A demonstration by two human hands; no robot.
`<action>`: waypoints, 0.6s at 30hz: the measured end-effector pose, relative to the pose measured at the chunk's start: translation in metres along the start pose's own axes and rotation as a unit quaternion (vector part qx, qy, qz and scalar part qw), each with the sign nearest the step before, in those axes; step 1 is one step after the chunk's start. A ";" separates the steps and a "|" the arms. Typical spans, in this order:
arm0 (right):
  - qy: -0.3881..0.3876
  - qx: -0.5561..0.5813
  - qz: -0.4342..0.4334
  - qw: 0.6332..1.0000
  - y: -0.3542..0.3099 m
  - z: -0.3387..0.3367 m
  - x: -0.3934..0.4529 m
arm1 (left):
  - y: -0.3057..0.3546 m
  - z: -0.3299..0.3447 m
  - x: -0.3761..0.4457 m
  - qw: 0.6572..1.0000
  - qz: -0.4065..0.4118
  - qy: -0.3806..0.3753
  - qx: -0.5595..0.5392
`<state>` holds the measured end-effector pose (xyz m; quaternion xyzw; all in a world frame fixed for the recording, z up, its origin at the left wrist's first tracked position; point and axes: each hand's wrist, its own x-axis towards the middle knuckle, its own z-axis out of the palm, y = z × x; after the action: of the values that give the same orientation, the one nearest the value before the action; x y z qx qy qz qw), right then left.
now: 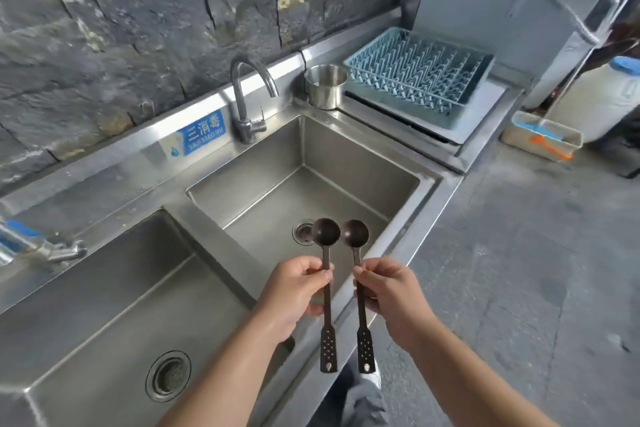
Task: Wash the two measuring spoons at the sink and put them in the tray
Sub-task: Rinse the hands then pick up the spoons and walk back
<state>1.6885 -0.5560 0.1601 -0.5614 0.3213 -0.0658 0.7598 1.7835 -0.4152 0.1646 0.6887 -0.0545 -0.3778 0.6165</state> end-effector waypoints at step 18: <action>0.390 0.145 -0.112 0.902 0.075 -0.223 -0.319 | -0.060 0.287 -0.177 0.892 0.014 -0.415 0.177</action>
<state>1.2929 -0.5627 0.1885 -0.4071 0.5140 -0.4101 0.6340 1.4656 -0.5372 0.2045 0.5666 -0.3805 -0.6046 0.4107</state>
